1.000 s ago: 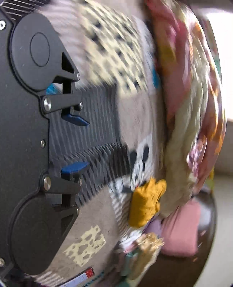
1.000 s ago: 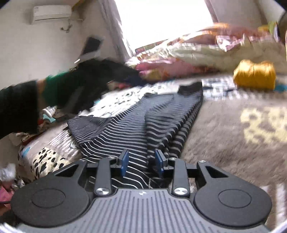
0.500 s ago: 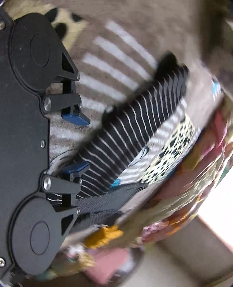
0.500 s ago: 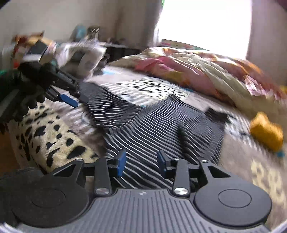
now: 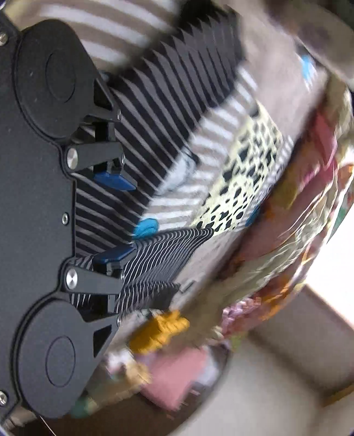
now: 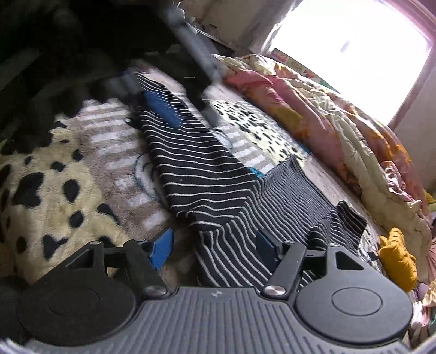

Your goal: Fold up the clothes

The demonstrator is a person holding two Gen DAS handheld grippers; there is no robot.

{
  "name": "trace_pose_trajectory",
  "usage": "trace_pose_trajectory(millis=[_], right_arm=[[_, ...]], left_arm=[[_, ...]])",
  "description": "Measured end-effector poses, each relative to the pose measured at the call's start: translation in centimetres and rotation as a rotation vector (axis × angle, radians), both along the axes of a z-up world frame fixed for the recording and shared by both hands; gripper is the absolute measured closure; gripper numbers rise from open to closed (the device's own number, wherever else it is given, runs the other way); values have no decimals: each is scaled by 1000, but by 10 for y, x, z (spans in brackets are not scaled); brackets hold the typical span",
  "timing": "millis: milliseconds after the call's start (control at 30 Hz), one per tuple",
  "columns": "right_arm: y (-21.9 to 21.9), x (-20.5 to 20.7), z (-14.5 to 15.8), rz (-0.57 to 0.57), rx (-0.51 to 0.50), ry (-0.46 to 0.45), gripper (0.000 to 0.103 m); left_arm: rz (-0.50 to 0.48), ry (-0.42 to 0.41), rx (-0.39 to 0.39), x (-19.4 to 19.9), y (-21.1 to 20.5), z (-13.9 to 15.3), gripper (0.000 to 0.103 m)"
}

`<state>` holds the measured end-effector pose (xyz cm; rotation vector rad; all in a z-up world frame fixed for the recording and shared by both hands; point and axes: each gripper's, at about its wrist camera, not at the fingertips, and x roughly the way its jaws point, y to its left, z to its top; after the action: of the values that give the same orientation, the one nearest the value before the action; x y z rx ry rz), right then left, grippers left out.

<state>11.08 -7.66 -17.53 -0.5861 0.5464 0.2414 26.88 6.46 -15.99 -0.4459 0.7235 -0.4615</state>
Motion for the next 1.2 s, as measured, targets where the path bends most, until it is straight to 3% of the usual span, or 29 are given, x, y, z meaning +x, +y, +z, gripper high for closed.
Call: trace_pose_trajectory(millis=[33,67,200,267,433,533,567,667,767,967,1133,1200], right_arm=[[1,2,-1,-5,5,1,46],[1,4,-2,-11,11,2,61],[0,11,-4,-35,58,17,71],[-6,13,-1,-49,131,42,85],[-24,9,2,-75,303,71,90],[-32,7,2,-69,355,58,91],[-36,6,2,-69,376,57,91],[-51,6,1,-88,462,63,92],[-77,5,2,-140,608,73,92],[-127,0,-2,-233,899,91,92],[-154,-7,-15,-290,1034,136,92],[-159,-10,-21,-326,1045,151,92]], left_arm=[[-18,-4,35,12,-11,3,59],[-38,3,33,26,-20,2,59],[-96,53,58,82,-61,-2,59],[-102,85,76,109,-80,-8,59],[-73,126,135,150,-107,-23,59],[-75,122,168,163,-119,-23,60],[-76,121,179,167,-123,-23,65],[-85,93,257,169,-140,-15,92],[-99,49,346,163,-160,-3,97],[-115,5,428,143,-207,17,98],[-142,15,502,138,-249,9,98],[-214,79,469,139,-259,-2,86]])
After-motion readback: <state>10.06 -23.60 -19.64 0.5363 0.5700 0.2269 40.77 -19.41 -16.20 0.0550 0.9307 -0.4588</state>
